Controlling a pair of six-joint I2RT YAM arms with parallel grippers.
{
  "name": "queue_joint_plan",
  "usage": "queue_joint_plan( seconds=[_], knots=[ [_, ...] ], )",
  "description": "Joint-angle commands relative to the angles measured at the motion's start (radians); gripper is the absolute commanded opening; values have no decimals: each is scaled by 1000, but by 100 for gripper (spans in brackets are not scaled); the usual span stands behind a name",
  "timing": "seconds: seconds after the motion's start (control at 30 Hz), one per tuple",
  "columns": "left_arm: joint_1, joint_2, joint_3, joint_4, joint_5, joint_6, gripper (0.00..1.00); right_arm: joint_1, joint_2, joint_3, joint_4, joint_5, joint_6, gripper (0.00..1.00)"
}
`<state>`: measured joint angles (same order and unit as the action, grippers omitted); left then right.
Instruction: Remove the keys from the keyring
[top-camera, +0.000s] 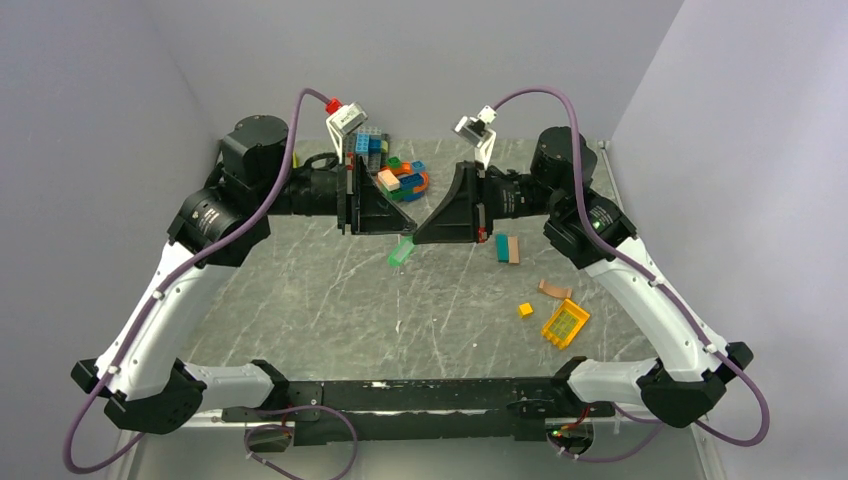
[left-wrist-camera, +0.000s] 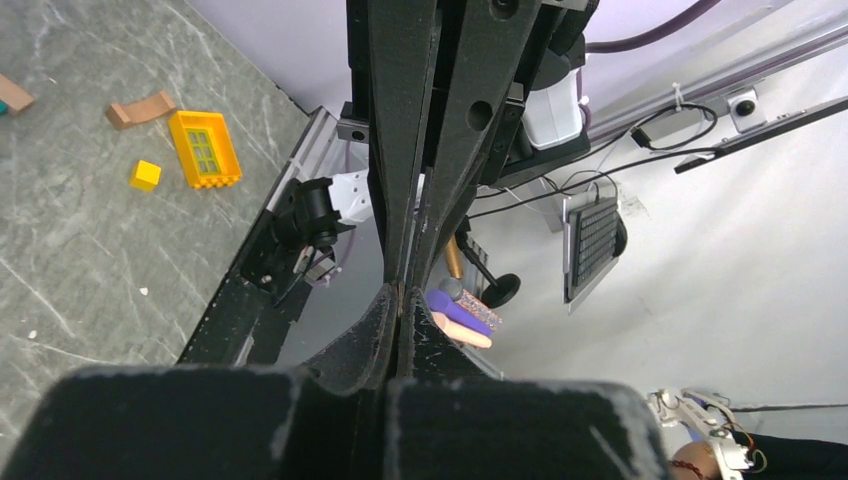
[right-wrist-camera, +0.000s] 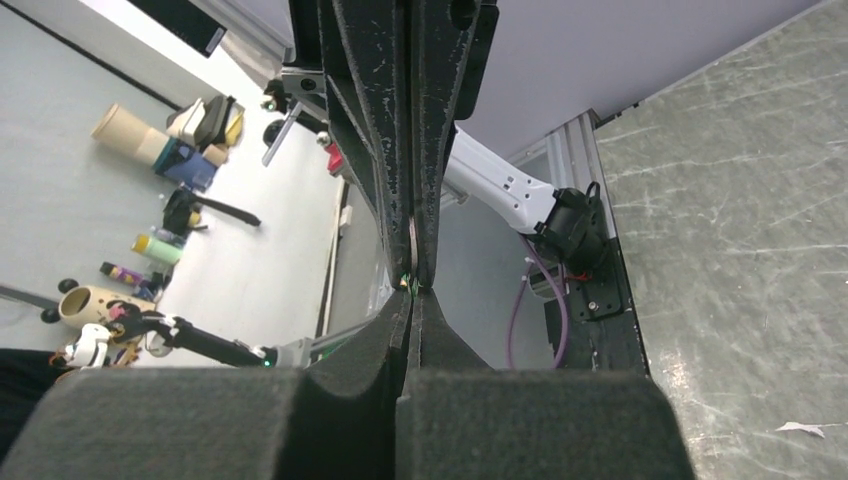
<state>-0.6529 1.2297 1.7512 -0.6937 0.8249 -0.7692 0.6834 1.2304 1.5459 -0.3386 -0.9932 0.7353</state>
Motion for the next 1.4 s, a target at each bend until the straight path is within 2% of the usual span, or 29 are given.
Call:
queue_joint_plan(
  seconds=[0.0,0.3,0.63,0.93,1.23,1.27,1.3,1.37],
  knots=[
    [-42,20,63,4,-63,41,0,10,-14,-27,158,92,80,0],
    [-101,35,83,165,-154,-30,0,11,-9,-12,377,183,220,0],
    [-128,78,183,246,-211,-36,0,10,20,62,468,248,269,0],
    [-168,14,73,414,-338,-68,0,11,10,63,537,310,305,0],
    [-229,-24,-9,496,-456,-62,0,10,8,46,601,324,345,0],
    [-232,-21,-1,488,-463,-57,0,10,8,47,606,320,348,5],
    [-234,-17,11,471,-467,-51,0,10,7,46,613,314,350,24],
    [-234,-6,49,414,-480,-31,0,10,-1,51,599,296,338,70]
  ],
)
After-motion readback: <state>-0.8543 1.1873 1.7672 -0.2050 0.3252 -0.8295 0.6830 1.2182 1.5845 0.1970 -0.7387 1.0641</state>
